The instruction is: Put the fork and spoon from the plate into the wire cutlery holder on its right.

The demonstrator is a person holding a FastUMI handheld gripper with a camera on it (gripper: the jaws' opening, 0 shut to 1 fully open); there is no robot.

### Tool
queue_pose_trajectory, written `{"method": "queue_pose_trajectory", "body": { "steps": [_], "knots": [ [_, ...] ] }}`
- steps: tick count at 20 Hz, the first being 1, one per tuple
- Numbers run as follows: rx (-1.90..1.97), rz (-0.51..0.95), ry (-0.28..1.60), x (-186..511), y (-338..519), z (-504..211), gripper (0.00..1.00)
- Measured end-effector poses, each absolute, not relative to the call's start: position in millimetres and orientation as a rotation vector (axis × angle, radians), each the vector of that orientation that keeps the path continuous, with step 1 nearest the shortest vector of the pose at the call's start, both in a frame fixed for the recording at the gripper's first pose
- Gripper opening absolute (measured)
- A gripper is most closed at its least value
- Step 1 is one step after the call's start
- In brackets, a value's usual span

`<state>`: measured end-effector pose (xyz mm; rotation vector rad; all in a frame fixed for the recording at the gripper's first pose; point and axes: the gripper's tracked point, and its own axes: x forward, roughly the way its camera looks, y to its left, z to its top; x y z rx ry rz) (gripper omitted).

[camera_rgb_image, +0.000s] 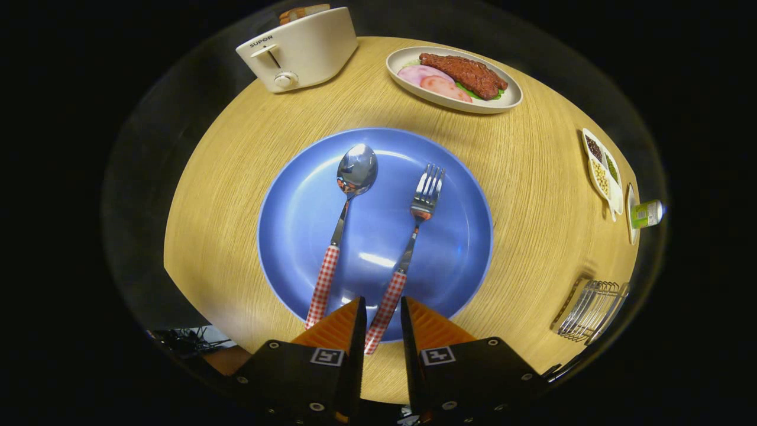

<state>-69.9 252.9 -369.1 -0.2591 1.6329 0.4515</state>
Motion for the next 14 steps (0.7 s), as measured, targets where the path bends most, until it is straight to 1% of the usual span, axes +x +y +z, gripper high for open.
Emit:
{"method": "queue_pose_trajectory", "body": {
  "steps": [2,3,4,6,10,14],
  "knots": [
    [-0.246,0.444,1.632,-67.1,253.0,-370.1,0.24],
    [-0.241,0.435,1.622,-62.1,252.8,-373.3,0.21],
    [-0.237,0.433,1.614,-58.0,252.2,-373.2,0.14],
    [-0.246,0.439,1.601,-55.9,248.3,-373.5,0.09],
    [-0.268,0.466,1.577,-56.0,244.7,-364.0,0.08],
    [-0.257,0.471,1.518,-49.6,231.7,-334.6,0.09]
  ]
}}
